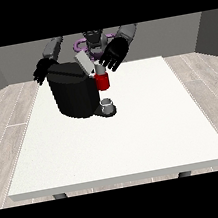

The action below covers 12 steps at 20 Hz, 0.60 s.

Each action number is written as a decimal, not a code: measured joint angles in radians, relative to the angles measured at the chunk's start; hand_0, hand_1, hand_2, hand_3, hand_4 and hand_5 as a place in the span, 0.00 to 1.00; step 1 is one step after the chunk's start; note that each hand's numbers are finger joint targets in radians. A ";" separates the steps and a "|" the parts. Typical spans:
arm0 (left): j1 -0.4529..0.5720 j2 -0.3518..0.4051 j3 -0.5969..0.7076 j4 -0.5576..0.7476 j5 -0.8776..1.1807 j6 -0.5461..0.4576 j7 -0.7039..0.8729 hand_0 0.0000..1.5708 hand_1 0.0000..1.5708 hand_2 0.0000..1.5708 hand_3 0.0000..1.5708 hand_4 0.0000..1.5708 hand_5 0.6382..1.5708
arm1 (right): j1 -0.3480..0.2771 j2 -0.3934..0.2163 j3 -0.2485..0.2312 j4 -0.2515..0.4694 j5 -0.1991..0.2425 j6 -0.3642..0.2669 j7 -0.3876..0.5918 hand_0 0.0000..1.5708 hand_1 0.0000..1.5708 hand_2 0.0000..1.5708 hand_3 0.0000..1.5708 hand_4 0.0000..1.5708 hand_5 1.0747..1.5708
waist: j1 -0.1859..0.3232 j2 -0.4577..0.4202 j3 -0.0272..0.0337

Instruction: Insert the coffee pod into the coffee machine and close the lid

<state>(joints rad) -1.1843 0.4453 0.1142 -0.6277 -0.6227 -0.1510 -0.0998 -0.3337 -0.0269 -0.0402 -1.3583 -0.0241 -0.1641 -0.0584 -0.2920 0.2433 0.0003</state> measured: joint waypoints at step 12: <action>0.007 -0.006 0.002 0.011 -0.019 0.016 -0.023 0.75 0.75 0.79 0.76 0.31 1.00 | 0.005 -0.012 -0.014 -0.024 -0.013 0.006 -0.002 0.00 0.00 0.00 0.00 0.28 1.00 | -0.002 0.019 -0.0003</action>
<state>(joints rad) -1.1773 0.4391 0.1159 -0.6167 -0.6415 -0.1351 -0.1232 -0.3285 -0.0386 -0.0545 -1.3826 -0.0371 -0.1584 -0.0602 -0.2940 0.2622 0.0000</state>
